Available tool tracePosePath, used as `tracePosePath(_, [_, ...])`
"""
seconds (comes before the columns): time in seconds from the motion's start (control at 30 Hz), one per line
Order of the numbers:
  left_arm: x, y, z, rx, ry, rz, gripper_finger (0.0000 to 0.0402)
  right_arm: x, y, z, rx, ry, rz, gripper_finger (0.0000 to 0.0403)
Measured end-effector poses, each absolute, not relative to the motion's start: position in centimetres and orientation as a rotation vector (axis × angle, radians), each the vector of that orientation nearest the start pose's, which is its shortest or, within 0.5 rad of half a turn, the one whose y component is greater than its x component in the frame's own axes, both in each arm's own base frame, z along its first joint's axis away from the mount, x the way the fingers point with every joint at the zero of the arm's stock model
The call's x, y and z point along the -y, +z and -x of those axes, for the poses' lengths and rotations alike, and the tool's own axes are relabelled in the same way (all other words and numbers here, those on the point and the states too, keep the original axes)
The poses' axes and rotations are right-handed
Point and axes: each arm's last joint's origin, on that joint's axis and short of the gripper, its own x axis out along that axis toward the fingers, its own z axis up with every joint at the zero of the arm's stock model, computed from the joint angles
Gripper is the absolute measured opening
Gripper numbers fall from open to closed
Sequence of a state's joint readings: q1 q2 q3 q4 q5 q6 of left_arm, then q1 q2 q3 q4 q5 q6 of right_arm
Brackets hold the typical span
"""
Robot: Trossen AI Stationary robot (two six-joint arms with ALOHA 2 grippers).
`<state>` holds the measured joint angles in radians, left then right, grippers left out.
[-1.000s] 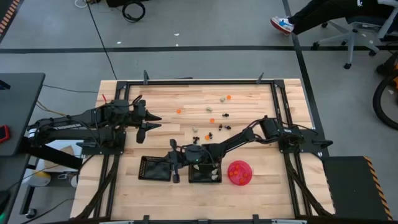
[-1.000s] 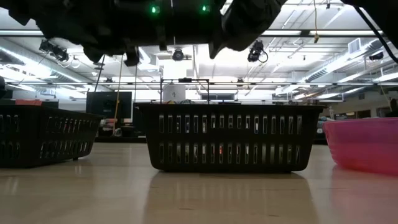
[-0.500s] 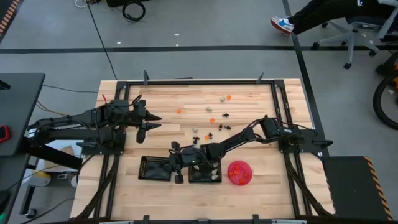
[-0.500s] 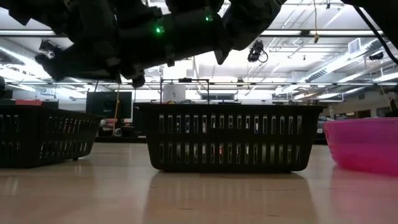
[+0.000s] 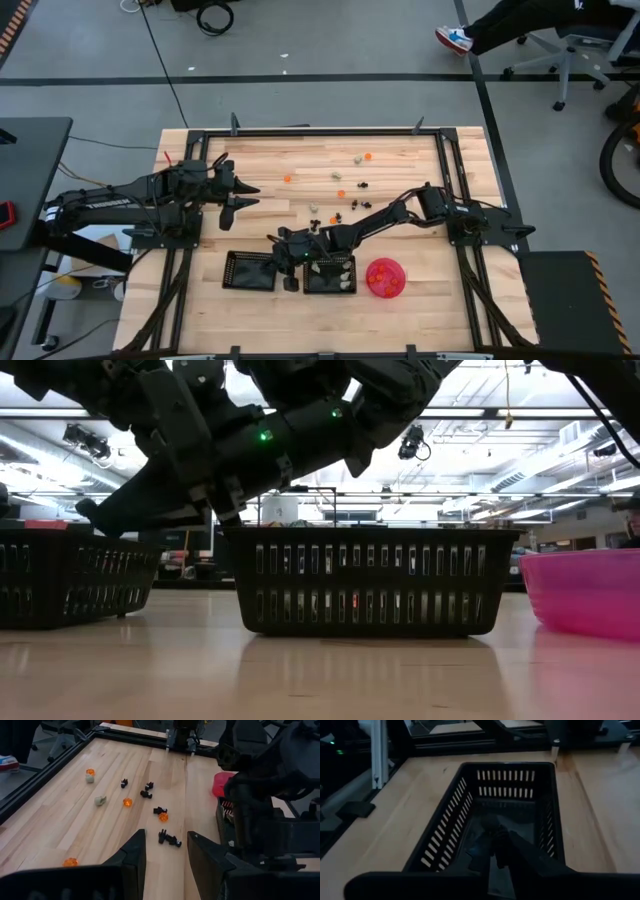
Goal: Sort Halloween decoration
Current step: Put the black skeleton toy into the left black bin
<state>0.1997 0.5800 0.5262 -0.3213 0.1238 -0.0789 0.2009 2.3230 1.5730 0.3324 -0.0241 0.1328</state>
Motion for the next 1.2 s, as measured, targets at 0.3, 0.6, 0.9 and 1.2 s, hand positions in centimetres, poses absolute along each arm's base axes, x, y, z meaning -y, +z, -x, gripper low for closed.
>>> tracePosePath(0.3, [-2.2,26.1,-12.8,-0.363,0.087,0.122,0.0116,-10.1,13.2,-49.8,-0.454,0.196,-0.095,0.0096])
tracePosePath(0.6, [-2.2,26.1,-12.8,-0.358,0.087,0.122,0.0116,-9.5,13.3,-49.9,-0.455,0.219,-0.129,0.0119])
tracePosePath(0.9, [-2.2,26.1,-12.8,-0.358,0.086,0.122,0.0116,-9.1,14.5,-49.6,-0.474,0.204,-0.118,0.0173])
tracePosePath(1.2, [-2.2,26.1,-12.8,-0.36,0.087,0.122,0.0116,-6.8,19.8,-47.0,-0.629,0.042,0.025,0.0174])
